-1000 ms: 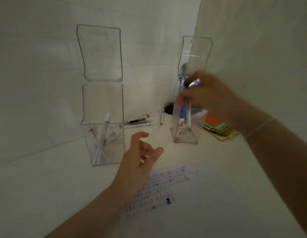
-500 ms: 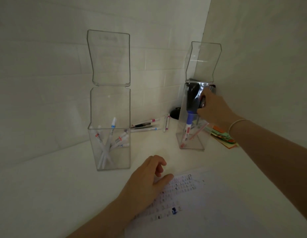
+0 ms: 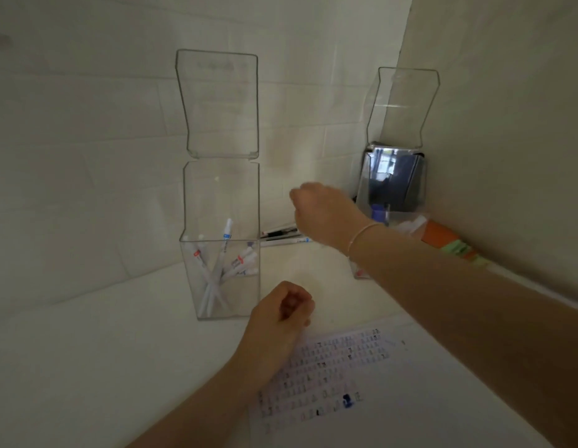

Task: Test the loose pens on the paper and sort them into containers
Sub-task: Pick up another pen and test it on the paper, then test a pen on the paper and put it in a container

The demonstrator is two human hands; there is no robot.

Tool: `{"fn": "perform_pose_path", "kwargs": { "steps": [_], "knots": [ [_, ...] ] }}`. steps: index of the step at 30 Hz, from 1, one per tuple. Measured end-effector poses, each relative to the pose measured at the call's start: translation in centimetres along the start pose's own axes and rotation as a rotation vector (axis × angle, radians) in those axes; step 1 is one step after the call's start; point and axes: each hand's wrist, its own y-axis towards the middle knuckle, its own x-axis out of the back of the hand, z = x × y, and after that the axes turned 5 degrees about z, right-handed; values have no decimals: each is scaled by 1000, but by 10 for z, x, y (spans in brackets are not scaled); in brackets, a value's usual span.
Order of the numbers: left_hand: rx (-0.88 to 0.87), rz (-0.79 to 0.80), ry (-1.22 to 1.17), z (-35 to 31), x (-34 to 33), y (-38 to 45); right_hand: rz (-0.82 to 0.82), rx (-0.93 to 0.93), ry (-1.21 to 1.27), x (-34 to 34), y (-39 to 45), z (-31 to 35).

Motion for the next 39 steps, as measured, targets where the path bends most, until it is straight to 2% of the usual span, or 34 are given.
{"fn": "perform_pose_path", "kwargs": {
  "steps": [1,3,8,12,18,22,26,29,33,34,39],
  "knots": [
    [9,-2,-26,-1,1,1,163,-116,47,-17,5,3],
    [12,9,-44,-1,2,1,342,-238,117,-50,13,1],
    [19,22,-38,1,1,3,441,-215,160,-92,23,-5],
    [26,25,-44,1,1,3,328,-146,84,-96,27,-4],
    [18,23,-29,2,1,3,355,-80,18,-82,29,-6],
    [7,15,-39,1,1,3,250,-190,419,-27,22,-12],
    [1,18,-21,1,2,4,-37,-325,662,36,-14,-15],
    [7,15,-8,1,2,3,-166,-420,878,62,-59,-17],
    [5,15,14,0,2,1,-202,-485,850,76,-112,-17],
    [5,13,22,0,2,1,-207,-497,911,76,-120,-17],
    [-3,4,46,-1,3,0,-184,-642,1563,69,-134,-16]
  ]
}}
